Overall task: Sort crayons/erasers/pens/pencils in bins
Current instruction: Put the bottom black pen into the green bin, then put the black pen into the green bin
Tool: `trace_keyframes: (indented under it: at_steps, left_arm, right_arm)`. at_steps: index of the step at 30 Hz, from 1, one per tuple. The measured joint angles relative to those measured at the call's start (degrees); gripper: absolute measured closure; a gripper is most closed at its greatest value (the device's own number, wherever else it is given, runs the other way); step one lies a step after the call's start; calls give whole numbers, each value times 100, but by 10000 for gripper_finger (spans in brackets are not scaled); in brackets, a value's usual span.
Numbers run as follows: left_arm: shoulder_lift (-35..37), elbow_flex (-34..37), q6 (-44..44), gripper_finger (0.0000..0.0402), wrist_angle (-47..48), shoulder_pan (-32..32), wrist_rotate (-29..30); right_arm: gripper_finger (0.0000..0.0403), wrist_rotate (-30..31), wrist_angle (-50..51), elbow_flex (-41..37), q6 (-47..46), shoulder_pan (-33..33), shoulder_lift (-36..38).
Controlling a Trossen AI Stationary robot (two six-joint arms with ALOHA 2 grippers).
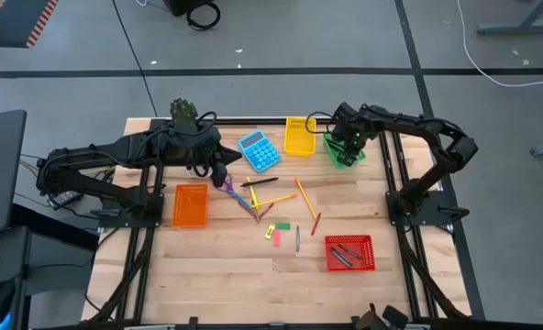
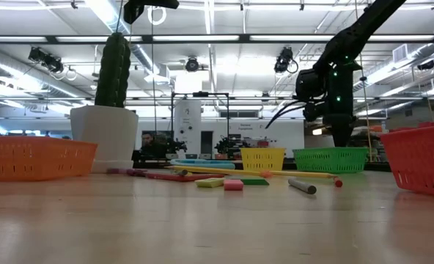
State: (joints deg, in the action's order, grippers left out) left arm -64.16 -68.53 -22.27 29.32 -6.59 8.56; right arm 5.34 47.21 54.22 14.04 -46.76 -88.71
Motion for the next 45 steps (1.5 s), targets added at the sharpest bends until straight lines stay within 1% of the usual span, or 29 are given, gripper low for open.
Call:
trace_keyframes:
  at_steps: [9, 16, 20, 26, 31, 38, 43, 45]
  left_arm:
    - [0, 0, -169, 390, 0, 0, 0]
    - [0, 0, -265, 384, 2, 2, 0]
    - [0, 0, -268, 380, 0, 1, 0]
    - [0, 0, -268, 389, 0, 1, 0]
    - [0, 1, -268, 390, 0, 1, 14]
    - [0, 0, -261, 380, 0, 2, 83]
    - [0, 1, -259, 387, 1, 0, 85]
    - [0, 0, -257, 390, 0, 2, 85]
  right_arm:
    - [354, -36, -64, -455, -173, 0, 0]
    - [353, -42, -141, -495, -341, 0, 0]
    - [338, -44, -176, -495, -463, 0, 0]
    - [309, -44, -115, -474, -681, 0, 0]
    - [298, -40, 148, -200, -794, 2, 0]
    - [297, 2, 599, 441, -913, 7, 0]
    - [297, -4, 1207, 992, -1096, 7, 0]
    - [296, -101, 1430, 1219, -1241, 8, 2]
